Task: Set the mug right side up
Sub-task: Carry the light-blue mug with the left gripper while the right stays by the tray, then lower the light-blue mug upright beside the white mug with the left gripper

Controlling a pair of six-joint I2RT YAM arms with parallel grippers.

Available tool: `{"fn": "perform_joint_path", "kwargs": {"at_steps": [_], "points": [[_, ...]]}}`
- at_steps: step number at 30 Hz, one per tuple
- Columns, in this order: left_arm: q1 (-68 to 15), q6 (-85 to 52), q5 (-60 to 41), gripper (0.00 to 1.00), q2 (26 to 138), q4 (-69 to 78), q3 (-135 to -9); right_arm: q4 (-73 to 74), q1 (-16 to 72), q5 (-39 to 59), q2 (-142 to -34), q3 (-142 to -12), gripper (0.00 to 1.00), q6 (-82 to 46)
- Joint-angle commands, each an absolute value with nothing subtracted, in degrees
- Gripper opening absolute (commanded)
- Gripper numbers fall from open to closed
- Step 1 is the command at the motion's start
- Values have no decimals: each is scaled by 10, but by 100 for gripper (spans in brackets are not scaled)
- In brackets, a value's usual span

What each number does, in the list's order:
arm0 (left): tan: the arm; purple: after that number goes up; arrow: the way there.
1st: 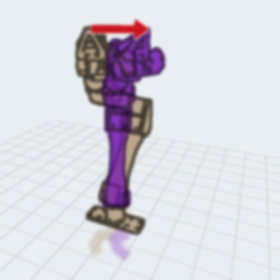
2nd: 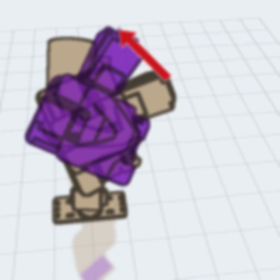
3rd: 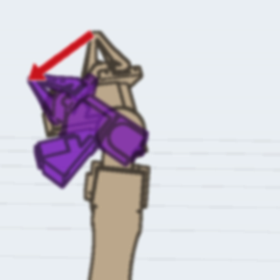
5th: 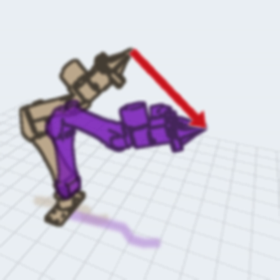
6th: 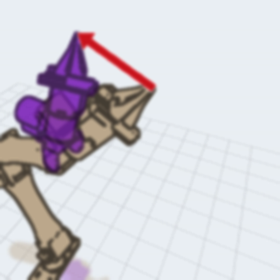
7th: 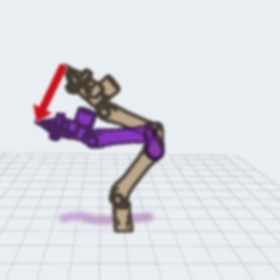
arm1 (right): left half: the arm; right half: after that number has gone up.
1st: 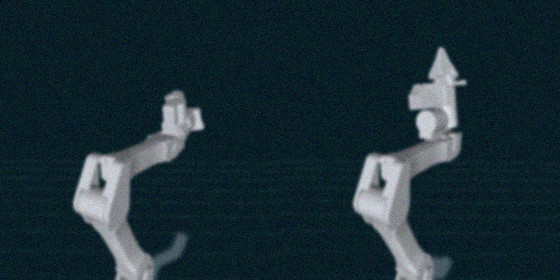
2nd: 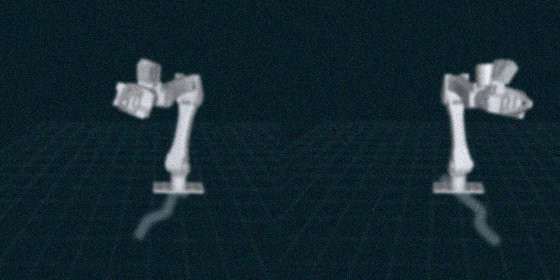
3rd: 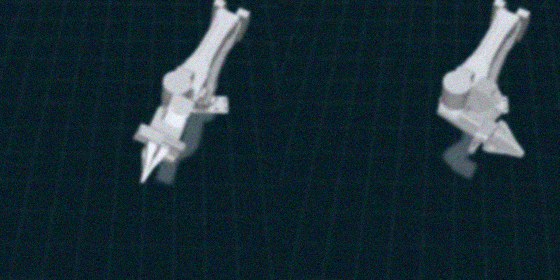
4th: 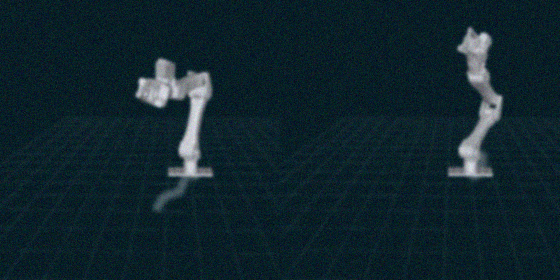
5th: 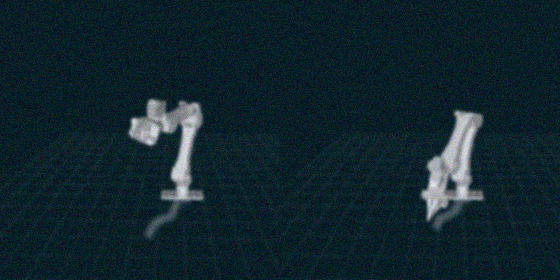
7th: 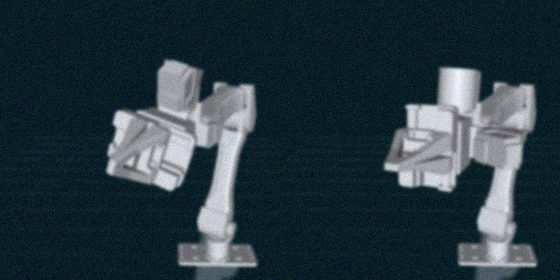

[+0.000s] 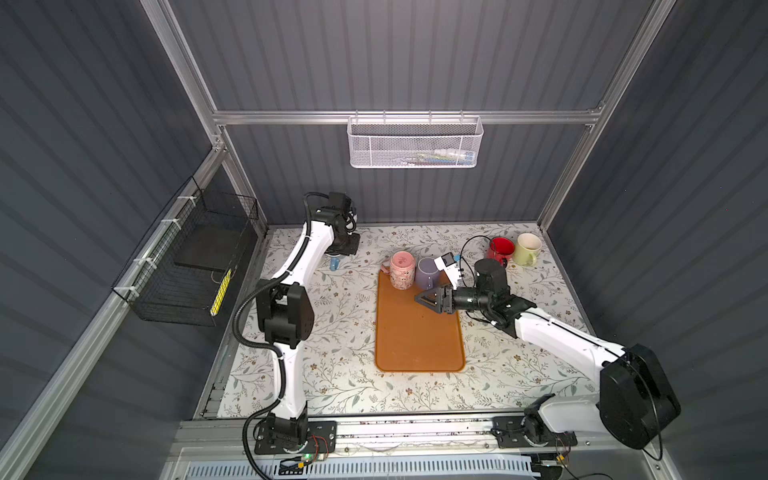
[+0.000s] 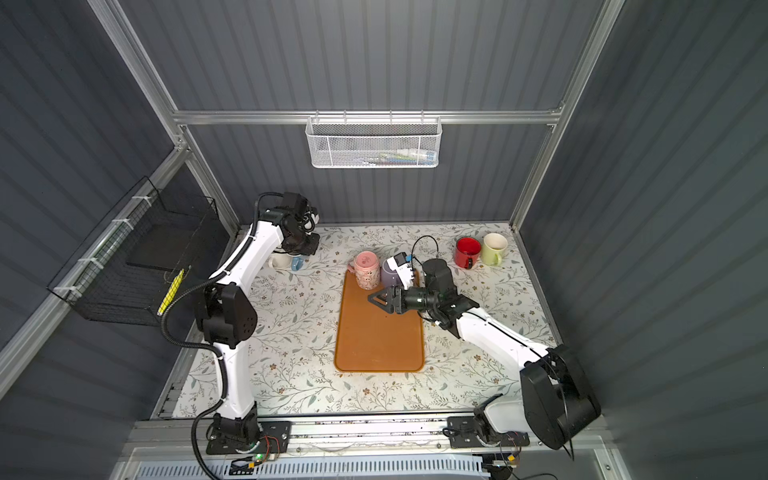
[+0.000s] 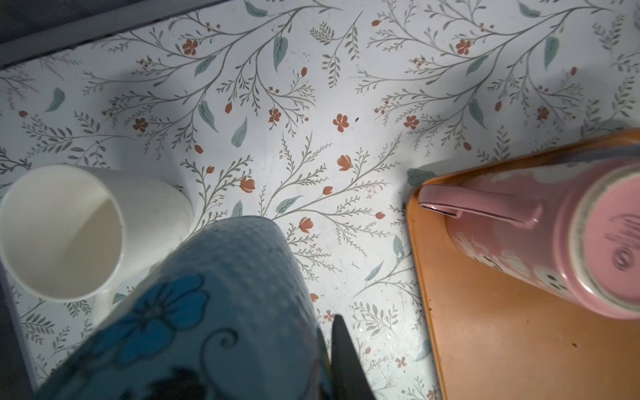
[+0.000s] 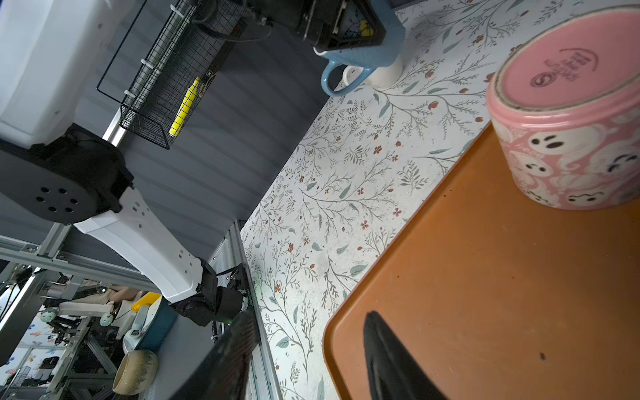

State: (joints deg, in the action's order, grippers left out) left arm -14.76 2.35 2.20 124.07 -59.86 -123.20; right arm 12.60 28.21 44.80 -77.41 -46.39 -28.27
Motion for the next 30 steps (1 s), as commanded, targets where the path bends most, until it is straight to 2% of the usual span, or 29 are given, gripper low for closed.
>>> {"fn": "perform_joint_path", "kwargs": {"at_steps": [1, 5, 20, 30], "points": [[-142, 12, 28, 0, 1276, -646, -1305, 145, 280, 453, -770, -459, 54, -287], [-134, 3, 27, 0, 1320, -674, -1369, 150, 280, 454, -772, -455, 54, -292], [-105, 7, -19, 0, 1411, -701, -1462, 177, 285, 460, -789, -446, 54, -306], [-103, 10, -34, 0, 1425, -683, -1451, 172, 296, 453, -800, -459, 54, -305]]}}
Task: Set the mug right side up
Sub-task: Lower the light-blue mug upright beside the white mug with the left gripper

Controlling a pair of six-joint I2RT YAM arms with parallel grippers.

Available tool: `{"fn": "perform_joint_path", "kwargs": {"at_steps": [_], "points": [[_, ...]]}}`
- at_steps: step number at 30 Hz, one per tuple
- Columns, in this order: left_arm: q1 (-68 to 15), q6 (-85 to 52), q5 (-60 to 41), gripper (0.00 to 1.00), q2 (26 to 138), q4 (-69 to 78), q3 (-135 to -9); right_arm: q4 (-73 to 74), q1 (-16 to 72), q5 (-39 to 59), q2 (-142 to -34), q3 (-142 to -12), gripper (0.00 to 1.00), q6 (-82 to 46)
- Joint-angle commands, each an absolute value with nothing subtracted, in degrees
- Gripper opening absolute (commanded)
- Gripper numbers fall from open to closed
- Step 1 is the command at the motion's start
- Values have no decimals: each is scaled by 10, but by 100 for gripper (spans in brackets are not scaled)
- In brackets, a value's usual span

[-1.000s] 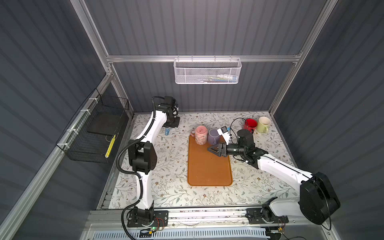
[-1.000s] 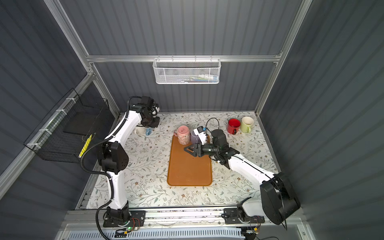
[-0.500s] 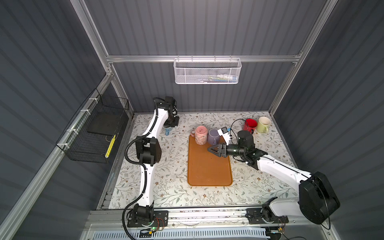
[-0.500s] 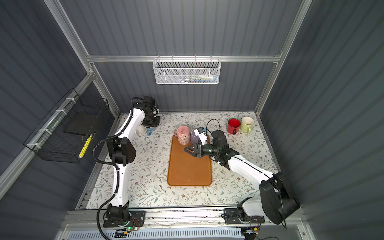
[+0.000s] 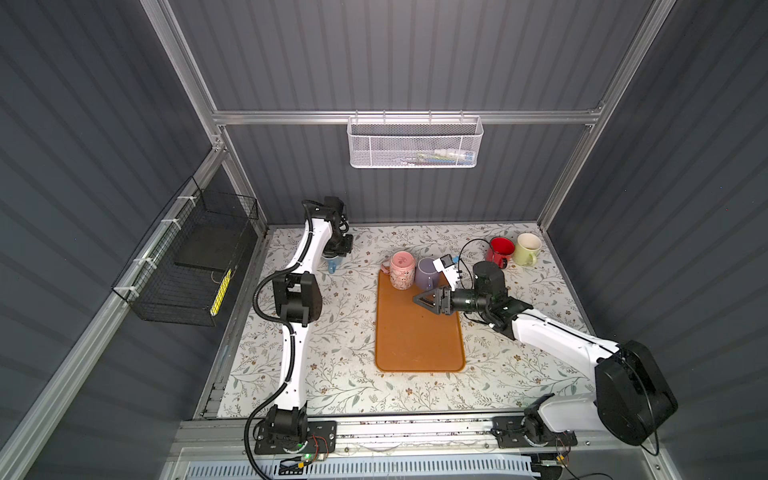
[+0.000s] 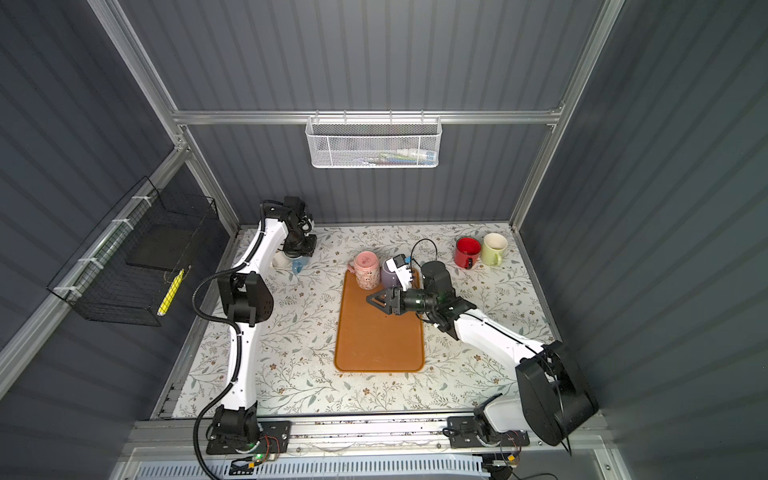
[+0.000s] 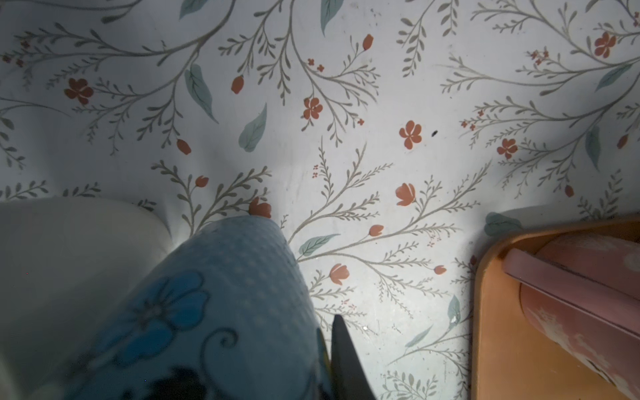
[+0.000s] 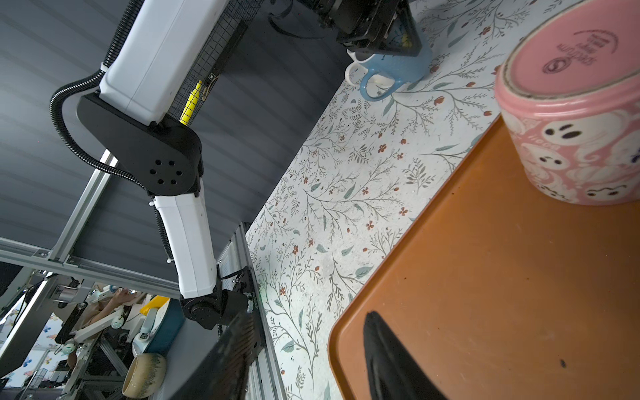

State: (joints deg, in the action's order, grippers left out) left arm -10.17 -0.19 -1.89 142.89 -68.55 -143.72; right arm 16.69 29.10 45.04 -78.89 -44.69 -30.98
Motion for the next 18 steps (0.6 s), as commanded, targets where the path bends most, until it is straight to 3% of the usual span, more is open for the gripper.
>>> {"fn": "perform_joint_path", "kwargs": {"at_steps": [1, 18], "points": [[-103, 10, -36, 0, 1425, -682, -1451, 173, 297, 452, -801, -460, 54, -306], [-103, 16, -39, 0, 1449, -663, -1450, 189, 302, 454, -823, -463, 53, -314]]}}
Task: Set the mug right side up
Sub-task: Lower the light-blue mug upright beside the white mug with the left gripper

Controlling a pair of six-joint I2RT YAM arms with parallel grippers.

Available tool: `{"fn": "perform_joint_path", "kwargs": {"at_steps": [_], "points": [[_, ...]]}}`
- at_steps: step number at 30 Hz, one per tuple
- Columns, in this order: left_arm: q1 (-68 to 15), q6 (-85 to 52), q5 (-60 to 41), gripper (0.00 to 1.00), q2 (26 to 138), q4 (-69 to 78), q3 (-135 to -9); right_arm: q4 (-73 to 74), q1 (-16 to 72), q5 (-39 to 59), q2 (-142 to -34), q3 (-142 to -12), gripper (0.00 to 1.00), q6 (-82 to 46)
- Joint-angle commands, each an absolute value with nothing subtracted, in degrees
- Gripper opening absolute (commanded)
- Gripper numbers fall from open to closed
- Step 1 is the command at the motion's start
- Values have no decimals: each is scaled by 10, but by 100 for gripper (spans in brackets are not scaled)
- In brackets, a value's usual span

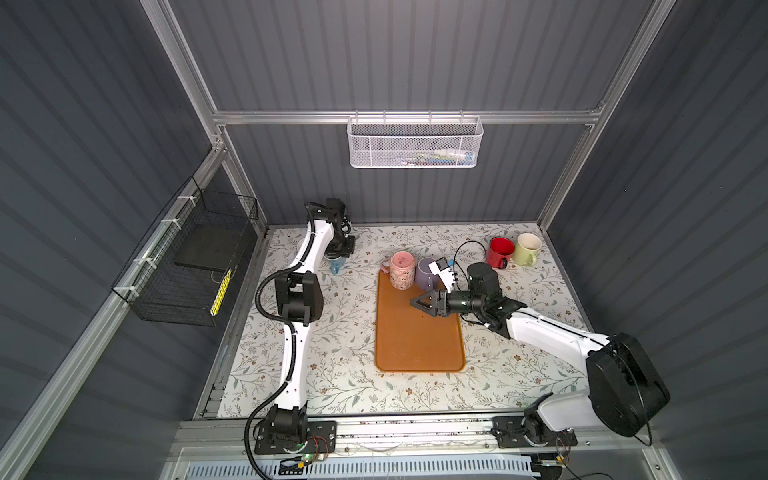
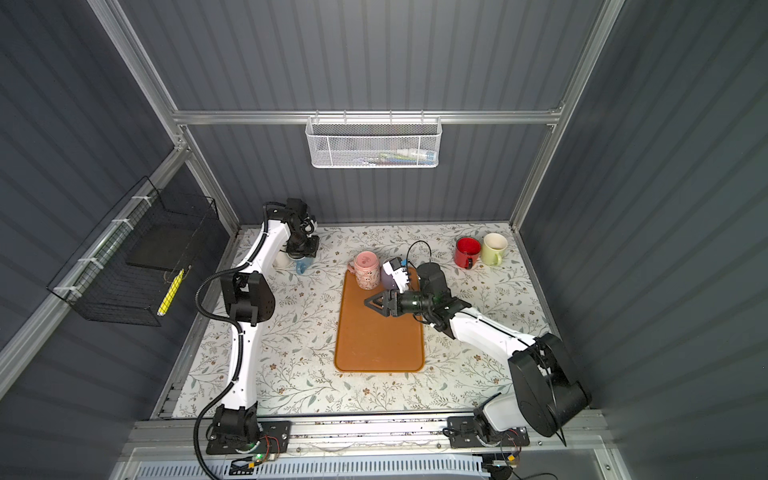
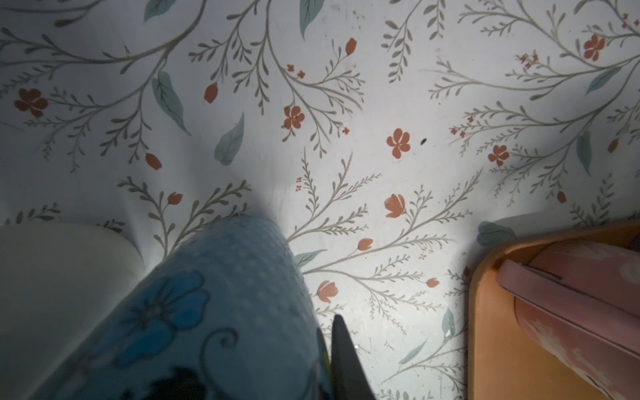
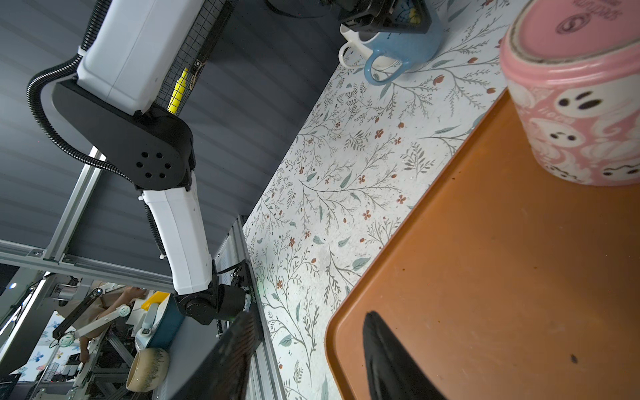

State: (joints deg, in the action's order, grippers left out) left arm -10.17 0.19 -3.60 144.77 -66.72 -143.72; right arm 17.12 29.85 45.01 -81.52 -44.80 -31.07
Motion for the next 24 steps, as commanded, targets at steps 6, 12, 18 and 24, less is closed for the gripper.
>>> {"fn": "perform_joint_path", "kwargs": {"at_steps": [6, 12, 18, 24], "points": [[-103, 17, -33, 0, 1450, -659, -1447, 195, 302, 455, -824, -462, 53, -317], [-103, 16, -31, 0, 1452, -654, -1447, 195, 302, 454, -822, -460, 53, -317], [-103, 14, -26, 7, 1448, -647, -1430, 200, 302, 456, -829, -460, 53, -320], [-103, 15, -25, 17, 1449, -645, -1432, 200, 302, 456, -830, -461, 53, -319]]}}
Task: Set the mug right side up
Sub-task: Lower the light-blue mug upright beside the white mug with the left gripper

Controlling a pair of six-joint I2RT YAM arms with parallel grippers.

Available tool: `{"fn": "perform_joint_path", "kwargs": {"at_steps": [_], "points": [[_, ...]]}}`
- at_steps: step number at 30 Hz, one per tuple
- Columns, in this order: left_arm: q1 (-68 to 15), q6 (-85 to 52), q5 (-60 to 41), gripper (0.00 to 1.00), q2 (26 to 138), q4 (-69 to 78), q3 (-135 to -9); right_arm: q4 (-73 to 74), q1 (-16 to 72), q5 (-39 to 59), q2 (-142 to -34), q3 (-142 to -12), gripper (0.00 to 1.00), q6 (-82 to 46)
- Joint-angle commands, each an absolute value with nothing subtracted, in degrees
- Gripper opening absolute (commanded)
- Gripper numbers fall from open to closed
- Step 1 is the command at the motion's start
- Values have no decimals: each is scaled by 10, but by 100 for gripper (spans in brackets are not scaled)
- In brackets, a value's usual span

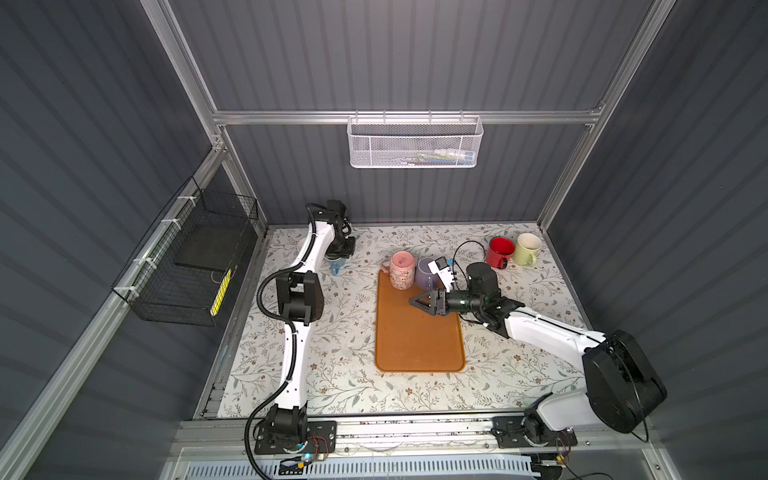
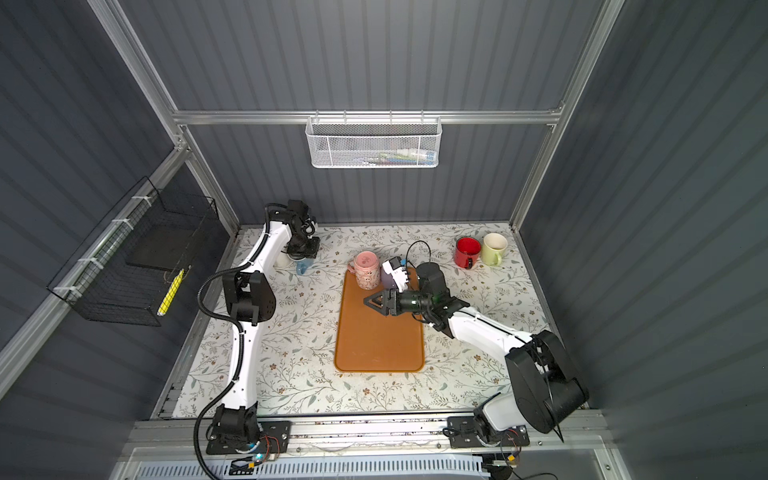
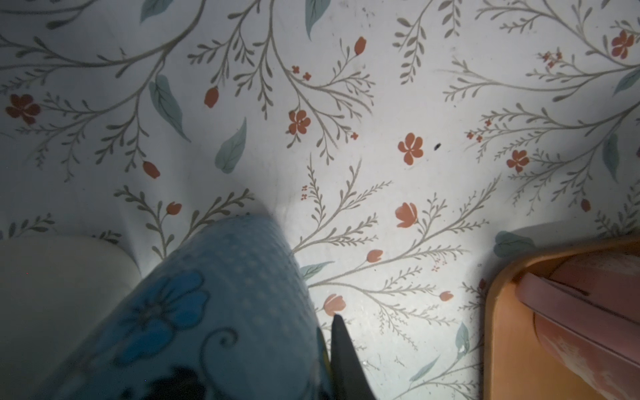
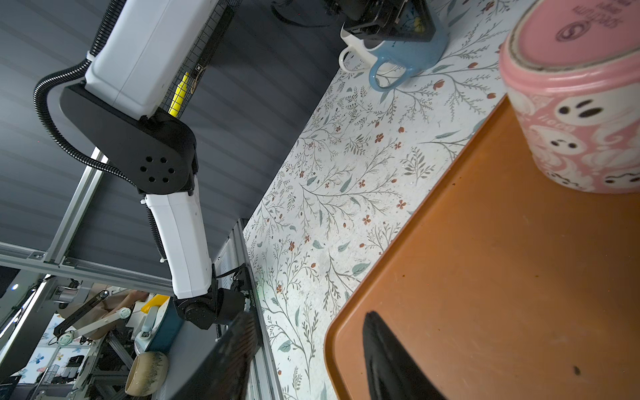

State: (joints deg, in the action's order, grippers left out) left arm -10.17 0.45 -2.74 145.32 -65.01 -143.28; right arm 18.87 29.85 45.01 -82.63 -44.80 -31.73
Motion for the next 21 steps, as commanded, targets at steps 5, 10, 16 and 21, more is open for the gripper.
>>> {"fn": "perform_joint_path", "kwargs": {"at_steps": [5, 10, 16, 21], "points": [[-103, 14, -26, 24, 1451, -643, -1434, 198, 302, 456, -830, -461, 53, -318], [-103, 15, -27, 25, 1450, -640, -1433, 195, 302, 455, -828, -461, 53, -316], [-103, 11, -17, 26, 1449, -638, -1434, 195, 301, 455, -830, -463, 53, -317], [-103, 2, -19, 26, 1449, -630, -1433, 194, 302, 455, -828, -463, 53, -315]]}}
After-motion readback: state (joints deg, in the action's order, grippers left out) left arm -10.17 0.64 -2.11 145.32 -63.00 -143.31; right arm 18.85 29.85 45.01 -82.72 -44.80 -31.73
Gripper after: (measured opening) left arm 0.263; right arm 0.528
